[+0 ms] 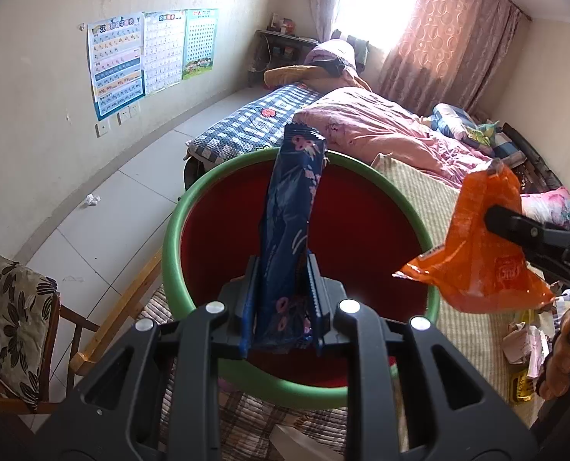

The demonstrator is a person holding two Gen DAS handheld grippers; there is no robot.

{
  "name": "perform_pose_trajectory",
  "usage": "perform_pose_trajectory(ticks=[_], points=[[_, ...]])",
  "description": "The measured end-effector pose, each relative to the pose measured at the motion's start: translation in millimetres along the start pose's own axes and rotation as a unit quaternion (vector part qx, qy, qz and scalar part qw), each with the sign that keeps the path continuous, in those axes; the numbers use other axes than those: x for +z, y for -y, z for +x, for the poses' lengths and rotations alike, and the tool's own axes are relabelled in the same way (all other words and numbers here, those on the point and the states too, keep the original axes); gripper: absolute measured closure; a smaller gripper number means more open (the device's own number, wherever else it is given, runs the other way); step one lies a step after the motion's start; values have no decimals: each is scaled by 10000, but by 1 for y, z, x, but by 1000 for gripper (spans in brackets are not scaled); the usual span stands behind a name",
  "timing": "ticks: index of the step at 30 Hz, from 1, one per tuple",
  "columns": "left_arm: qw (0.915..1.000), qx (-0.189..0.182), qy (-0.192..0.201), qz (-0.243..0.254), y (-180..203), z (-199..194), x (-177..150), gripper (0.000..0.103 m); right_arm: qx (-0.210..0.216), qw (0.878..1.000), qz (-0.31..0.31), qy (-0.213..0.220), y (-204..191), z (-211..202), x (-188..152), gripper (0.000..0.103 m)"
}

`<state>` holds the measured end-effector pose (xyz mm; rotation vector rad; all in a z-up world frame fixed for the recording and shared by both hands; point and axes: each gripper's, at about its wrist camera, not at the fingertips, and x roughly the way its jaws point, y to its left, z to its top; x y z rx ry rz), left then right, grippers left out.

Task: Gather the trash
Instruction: 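Drop the Oreo wrapper and orange bag into the bucket, opening both tools, then grasp the yellow wrapper with the right tool while the left tool grasps crumpled newspaper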

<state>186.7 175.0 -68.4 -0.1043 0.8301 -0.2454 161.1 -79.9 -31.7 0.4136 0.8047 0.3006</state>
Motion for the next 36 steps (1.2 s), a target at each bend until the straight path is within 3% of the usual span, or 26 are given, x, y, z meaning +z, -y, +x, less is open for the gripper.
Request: perform_pose_trajectory(ticks=[11,12,14,15,24,36], points=[[9997,-17,-156,183,-5,15,5,78,-61,9997,-107,-193,-10,23,2,48],[9997,32,-137,186,-6,16,6,75,-55,9997,-118,-212,-10,24,3,46],[9999,81,-39,94,-8,14,6,48,-43,9997,-133,-193,-11,24,5,43],[9999,93,33,20,-9,12,6,45,-36,9997,-145,-180,-12,23,5,43],[9998,115,176,-49,3,2,5,43,-84,9999,-134,68,-1,-8,1,39],[9986,-261,120,449,86,-8,-13,41,-591,9971,121,458,59,-94,-29,37]])
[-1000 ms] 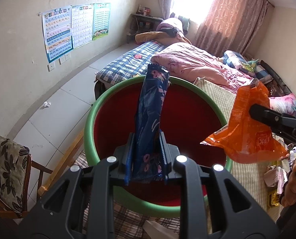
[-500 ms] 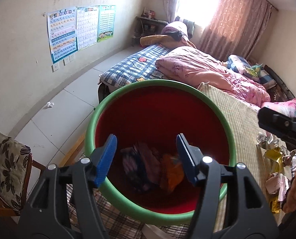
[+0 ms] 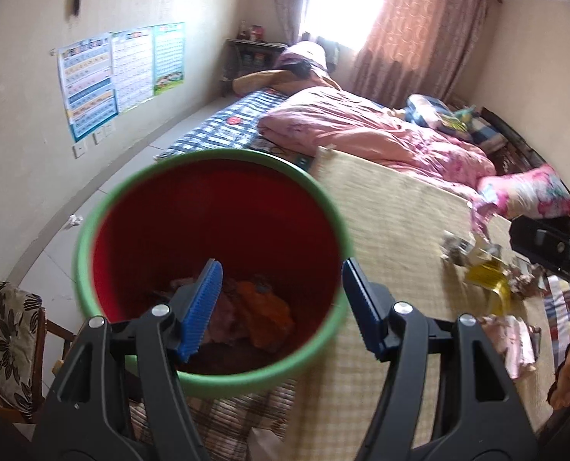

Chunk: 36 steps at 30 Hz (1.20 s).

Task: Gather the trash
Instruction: 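Grasp the yellow wrapper with the right tool while the left tool grasps crumpled newspaper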

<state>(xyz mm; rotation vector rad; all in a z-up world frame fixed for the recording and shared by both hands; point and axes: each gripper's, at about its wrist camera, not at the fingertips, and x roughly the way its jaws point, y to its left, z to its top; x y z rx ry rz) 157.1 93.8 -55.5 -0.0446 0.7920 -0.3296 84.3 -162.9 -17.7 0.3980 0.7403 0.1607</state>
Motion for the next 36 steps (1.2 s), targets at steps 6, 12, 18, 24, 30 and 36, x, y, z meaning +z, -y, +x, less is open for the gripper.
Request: perform_pose_trajectory(ticks=[6,12,18,24,30,36], points=[[9997,-213,-114,41,42,-1,-10,39,-721,9973,-40,-96,59,-20,-13,37],[9994,-223,-245,-40,65,-5,-27,37,-1070,9916,380,-624,129,-11,-26,37],[9993,-168,-313,-117,82,-6,-35,37,-837,9873,821,-1070,161,11,-39,37],[9993,-238,-286,-93,104,-1,-32,37,-483,9877,904,-1181,168,21,-39,45],[9978,-540,-385,83,129,17,-15,37,-178,9919,724,-1029,162,3,-38,66],[9950,-681,-608,414,158,57,7,37,-109,9931,635,-979,157,-13,-45,67]])
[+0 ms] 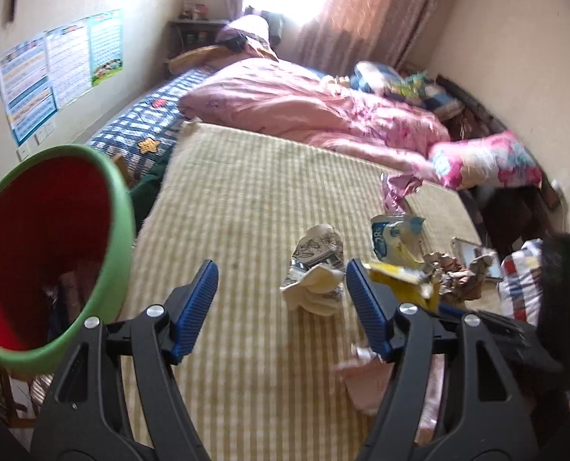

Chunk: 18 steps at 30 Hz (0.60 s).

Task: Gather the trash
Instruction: 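Grasp the yellow wrapper with the right tool while the left tool grasps crumpled newspaper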

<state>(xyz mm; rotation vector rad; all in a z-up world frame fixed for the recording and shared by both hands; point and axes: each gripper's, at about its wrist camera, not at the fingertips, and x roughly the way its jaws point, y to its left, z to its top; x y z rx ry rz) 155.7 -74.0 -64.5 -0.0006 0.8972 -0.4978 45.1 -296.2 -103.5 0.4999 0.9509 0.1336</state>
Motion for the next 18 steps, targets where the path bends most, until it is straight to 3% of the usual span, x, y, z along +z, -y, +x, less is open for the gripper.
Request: perform_pose_trajectory(ticks=[4,9,13,15,18], points=[[9990,-103,-434,79,6,36,5,37,-6,10000,60,-6,6,-4,-2,65],[9971,-148,-705,253,14,65,3,37,-52,9999,136,1,11,-7,4,64],[9938,-371,-1016,244,15,84,-3,46,-53,9998,208,20,16,-7,8,62],[9935,-461,-1021,219,14,84,-5,57,-40,9998,203,13,16,-5,9,60],[9940,-392,-934,420,18,80,-9,59,-36,9998,200,-19,14,-2,10,60]])
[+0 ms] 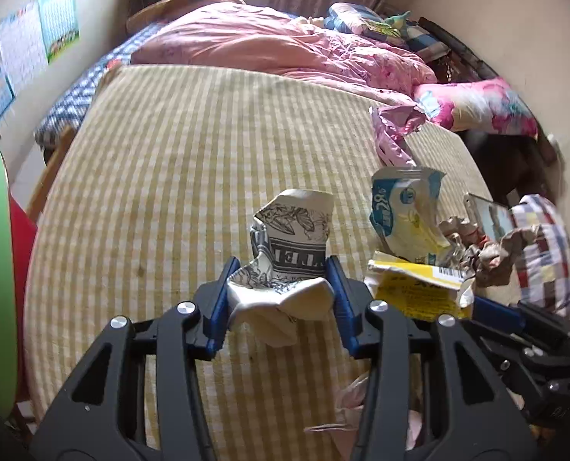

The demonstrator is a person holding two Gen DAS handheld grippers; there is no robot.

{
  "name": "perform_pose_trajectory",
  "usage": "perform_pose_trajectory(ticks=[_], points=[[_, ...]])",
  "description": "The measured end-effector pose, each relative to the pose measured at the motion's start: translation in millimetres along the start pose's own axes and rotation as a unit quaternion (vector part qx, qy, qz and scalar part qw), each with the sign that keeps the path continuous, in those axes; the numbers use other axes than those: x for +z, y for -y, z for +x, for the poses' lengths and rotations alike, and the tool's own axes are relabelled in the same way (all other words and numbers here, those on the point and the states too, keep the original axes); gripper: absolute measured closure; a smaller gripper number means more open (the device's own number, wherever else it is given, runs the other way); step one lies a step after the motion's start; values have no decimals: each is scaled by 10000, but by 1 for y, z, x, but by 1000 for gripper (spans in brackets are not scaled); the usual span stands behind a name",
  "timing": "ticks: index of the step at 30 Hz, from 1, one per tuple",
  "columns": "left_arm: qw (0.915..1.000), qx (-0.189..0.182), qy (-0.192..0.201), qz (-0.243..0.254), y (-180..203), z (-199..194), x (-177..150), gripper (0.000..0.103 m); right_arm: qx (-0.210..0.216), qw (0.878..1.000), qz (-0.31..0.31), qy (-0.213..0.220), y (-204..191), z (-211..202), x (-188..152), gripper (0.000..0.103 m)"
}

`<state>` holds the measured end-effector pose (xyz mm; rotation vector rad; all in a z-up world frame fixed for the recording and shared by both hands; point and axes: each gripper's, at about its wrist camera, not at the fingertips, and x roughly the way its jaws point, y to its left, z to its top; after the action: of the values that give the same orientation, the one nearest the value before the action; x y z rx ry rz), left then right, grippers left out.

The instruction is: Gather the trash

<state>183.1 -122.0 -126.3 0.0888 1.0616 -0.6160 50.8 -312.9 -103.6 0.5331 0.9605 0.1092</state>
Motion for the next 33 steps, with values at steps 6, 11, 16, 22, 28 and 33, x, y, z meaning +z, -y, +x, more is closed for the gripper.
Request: perform_pose_trajectory(ticks=[6,11,16,22,28,33], points=[[9996,-60,127,-226,-8,-25,-11,60,14,10000,13,-14,-2,3,3,56],[9994,270,111,-183,-20,-30,-25,46,-5,10000,-8,-48,-6,8,2,56],[9992,262,149,-251,-28,-33,-25,44,-135,9999,-49,-39,-9,13,2,58],[9992,198,26,-342,-34,-24,-33,59,-183,9997,-112,74,-16,9,-2,65],[9975,145,546,-428,-34,-61,-33,61,-113,9988,-266,404,-33,-12,5,66],[9938,272,1029,-334,-33,-96,-35,61,32,9975,-367,598,-52,-20,11,66]])
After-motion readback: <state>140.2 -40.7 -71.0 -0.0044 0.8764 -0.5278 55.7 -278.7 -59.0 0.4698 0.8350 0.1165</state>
